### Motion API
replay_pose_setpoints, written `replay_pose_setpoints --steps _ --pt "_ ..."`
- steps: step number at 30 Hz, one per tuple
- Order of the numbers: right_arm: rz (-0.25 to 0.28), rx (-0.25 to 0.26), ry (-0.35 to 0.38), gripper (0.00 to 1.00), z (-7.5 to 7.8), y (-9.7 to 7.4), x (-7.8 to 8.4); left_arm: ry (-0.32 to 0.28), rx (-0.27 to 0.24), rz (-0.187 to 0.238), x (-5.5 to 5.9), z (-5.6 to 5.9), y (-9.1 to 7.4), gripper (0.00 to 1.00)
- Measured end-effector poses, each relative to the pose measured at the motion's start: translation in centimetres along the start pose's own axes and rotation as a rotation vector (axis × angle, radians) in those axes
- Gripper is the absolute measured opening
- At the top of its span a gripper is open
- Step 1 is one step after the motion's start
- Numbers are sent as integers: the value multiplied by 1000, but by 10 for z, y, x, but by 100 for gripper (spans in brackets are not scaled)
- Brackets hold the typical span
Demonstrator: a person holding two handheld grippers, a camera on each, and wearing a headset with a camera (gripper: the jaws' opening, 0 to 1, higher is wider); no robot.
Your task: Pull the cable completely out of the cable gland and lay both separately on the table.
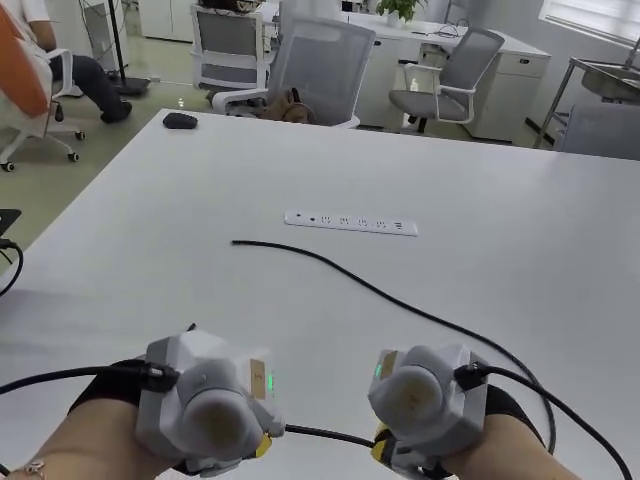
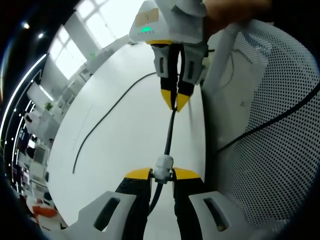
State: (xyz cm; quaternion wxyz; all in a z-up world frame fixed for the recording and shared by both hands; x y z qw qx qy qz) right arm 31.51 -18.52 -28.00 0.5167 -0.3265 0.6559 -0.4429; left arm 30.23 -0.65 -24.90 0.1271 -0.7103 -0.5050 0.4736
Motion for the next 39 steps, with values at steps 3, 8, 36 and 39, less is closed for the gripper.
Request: replay_pose_setpoints --steps 3,8,36,39 --pt "-25 18 17 3 2 -1 4 0 -1 0 0 0 0 17" --pt "-35 16 9 4 2 -1 4 2 -4 -9 1 -1 1 17" --pt "348 -169 -157 8 -26 -4 -51 29 31 45 -8 6 4 17" --pt "332 -185 -165 4 -28 -2 -51 37 31 45 -9 6 5 17"
Point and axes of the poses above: the centre of the closed fingertips' face, and the gripper's own axes: y roughly forward along the fingers, z roughly to its right, x roughly out of its underside, the point moved 9 cm from there along -y, roughly backward along the fingers, and after that the axes turned 15 degrees about -x, right-handed, at the moved point
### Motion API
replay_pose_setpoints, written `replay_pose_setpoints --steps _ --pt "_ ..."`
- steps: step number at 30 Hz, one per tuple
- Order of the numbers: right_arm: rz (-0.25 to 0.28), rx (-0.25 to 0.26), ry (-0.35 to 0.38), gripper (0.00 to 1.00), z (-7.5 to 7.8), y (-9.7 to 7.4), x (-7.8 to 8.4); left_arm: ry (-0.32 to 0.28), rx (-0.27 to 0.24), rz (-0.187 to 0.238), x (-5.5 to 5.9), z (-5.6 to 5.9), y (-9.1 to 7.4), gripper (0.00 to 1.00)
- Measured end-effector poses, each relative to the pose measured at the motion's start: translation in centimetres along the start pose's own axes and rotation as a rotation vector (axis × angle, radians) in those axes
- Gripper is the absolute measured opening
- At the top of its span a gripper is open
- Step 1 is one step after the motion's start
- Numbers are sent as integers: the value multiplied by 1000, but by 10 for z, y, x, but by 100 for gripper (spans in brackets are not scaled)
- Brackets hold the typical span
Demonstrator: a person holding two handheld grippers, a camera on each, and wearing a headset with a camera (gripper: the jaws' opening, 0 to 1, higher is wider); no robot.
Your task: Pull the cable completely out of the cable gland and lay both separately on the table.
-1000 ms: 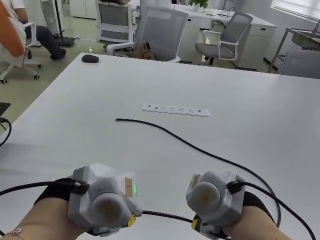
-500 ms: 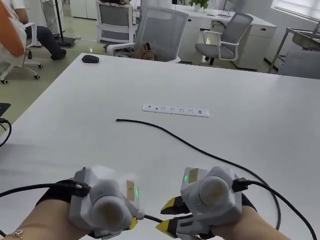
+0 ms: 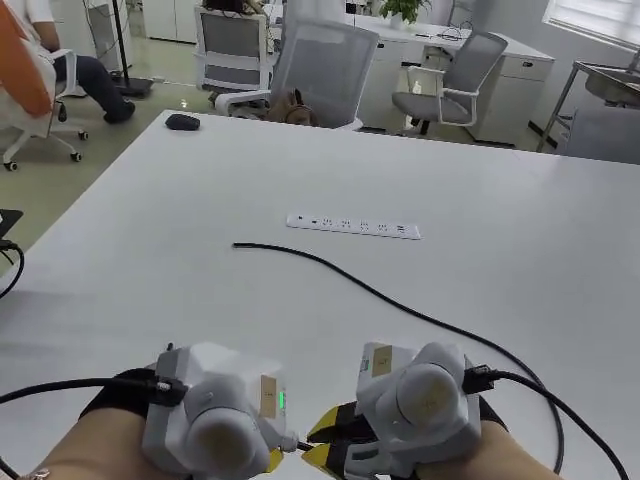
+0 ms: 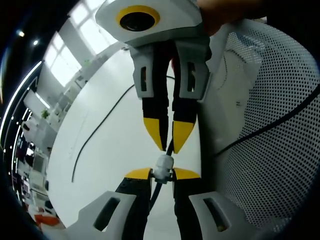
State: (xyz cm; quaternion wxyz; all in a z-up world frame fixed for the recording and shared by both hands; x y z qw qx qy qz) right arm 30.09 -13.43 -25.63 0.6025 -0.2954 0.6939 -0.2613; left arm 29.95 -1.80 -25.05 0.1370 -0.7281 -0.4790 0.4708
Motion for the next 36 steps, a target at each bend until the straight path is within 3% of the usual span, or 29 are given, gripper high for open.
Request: replay_pose_setpoints --steps 6,23,36 --pt "-21 12 -4 3 1 -1 2 2 -3 -5 0 0 -1 17" --pt "-233 93 86 3 12 -5 32 -7 -14 -30 4 -3 -2 17" --pt "-351 136 167 3 15 -11 52 -21 -13 -27 4 -4 -3 17"
Point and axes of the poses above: the centre of the closed fingertips' face, and the gripper's own axes: y roughly forward along the fingers, z roughly to its right, x roughly out of its underside, the point moved 9 cm from there along -y, roughly backward along the fingers, and after that the axes turned 15 degrees about -x, right-handed, at the moved point
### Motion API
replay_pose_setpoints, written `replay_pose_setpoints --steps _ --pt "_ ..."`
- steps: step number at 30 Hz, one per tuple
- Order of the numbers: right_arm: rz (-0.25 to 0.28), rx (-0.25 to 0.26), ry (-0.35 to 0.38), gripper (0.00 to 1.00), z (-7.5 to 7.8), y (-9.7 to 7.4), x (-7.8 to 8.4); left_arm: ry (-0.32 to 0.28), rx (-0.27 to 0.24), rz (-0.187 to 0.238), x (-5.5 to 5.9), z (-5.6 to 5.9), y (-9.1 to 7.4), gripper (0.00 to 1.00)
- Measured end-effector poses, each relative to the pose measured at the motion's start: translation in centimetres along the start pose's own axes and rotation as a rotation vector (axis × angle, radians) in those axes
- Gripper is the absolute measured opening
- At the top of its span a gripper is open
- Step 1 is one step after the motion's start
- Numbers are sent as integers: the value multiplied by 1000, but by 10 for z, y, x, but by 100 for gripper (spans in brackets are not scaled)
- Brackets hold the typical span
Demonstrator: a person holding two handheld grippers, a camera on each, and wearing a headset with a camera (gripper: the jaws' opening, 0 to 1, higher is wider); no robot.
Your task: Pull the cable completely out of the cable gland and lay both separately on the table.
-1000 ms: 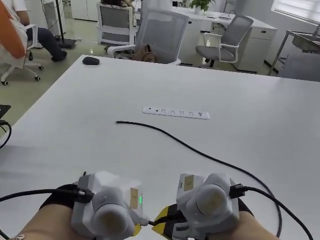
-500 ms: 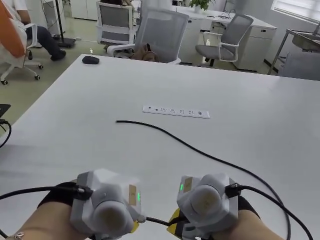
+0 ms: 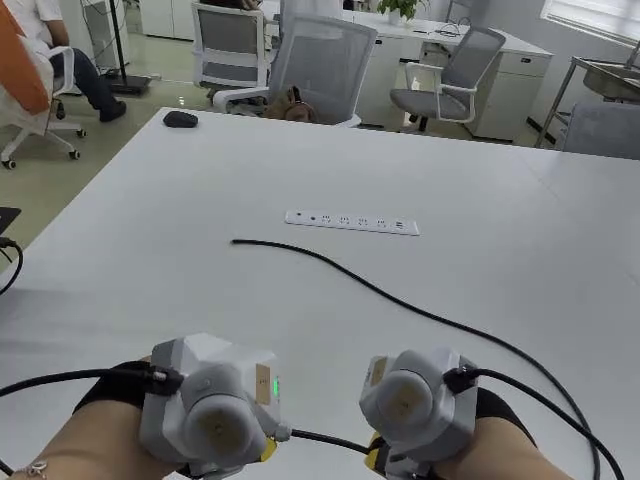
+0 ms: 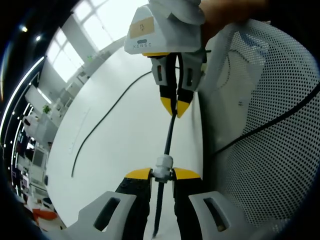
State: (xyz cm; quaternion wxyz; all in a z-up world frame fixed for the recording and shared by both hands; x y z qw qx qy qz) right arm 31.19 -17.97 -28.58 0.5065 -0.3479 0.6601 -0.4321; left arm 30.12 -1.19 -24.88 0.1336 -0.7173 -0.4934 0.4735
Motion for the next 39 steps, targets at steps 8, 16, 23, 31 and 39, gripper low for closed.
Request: replay_pose_setpoints --steps 8,16,23,31,39 --pt "-103 47 51 3 6 -1 15 -6 -2 -5 2 0 0 17" --pt "-59 -9 12 17 -2 2 6 1 -2 -12 2 0 1 17" --pt "161 -80 -111 17 -13 -1 -26 0 11 -6 0 2 1 17" --pt "299 -103 -150 16 -21 -7 -44 15 18 37 -9 6 0 17" --pt "346 -112 -164 8 -23 -10 -50 18 18 47 -9 5 4 17"
Point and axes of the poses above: the centre of the closed fingertips' face, and the gripper's own axes: y roughly forward along the fingers, z roughly to its right, x roughly out of its underside, the point moved 9 cm from there along -y, roughly backward along the fingers, and after that the axes turned 15 degrees about -x, right-handed, at the moved point
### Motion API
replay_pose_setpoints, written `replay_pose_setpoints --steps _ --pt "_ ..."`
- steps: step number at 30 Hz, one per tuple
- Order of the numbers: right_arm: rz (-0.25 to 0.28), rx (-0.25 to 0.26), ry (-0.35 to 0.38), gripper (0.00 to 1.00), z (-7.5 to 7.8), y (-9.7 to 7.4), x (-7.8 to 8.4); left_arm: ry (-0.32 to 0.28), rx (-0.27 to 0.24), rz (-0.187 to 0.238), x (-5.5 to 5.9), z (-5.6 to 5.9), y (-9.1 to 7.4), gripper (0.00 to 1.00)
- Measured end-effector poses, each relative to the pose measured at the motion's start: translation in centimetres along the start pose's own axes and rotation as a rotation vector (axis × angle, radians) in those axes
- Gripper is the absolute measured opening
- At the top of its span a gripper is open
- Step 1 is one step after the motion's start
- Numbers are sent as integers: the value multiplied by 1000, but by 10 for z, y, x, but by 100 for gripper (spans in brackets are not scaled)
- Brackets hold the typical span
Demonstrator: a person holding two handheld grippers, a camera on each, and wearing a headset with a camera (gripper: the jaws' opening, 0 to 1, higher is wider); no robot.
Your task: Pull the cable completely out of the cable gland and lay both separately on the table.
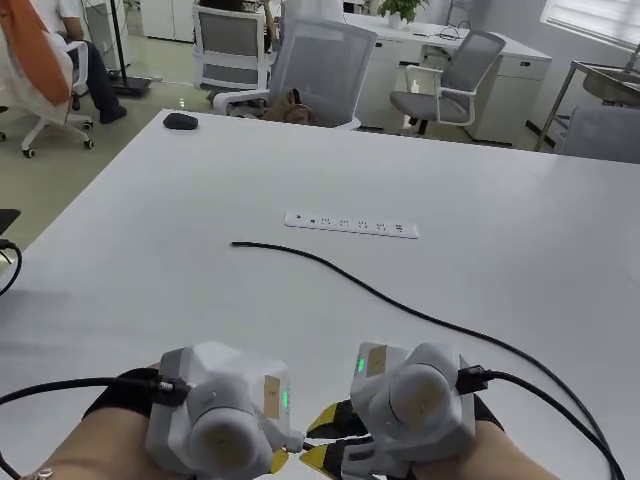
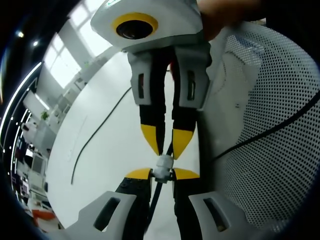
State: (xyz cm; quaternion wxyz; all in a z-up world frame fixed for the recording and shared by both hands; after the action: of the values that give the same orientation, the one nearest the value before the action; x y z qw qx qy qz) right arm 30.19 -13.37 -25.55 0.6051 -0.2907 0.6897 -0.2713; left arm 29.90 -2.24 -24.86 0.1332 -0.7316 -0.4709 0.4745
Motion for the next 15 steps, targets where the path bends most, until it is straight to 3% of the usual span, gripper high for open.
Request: replay_pose_setpoints --steps 2,4,10,15 --pt "0 -19 -2 3 -1 1 0 -11 -2 3 0 -1 1 17" --pt "-23 -4 -26 3 -1 2 2 -20 0 8 0 -2 1 17" --pt "-21 -8 -13 3 1 2 2 -18 -3 0 1 -2 2 17" --pt "-95 16 -9 3 4 2 11 -18 -14 -16 4 -4 1 17"
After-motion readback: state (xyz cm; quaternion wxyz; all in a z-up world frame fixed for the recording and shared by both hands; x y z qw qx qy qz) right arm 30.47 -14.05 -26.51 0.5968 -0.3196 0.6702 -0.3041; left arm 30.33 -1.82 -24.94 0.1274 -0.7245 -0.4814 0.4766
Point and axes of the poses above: the centre of the closed fingertips' face, and the gripper's own axes: y roughly forward along the fingers, z roughly to its right, x roughly out of its underside, the point moved 9 cm from there along -y, roughly backward along the fingers, and after that the axes turned 15 degrees about -x, right-handed, at the moved point
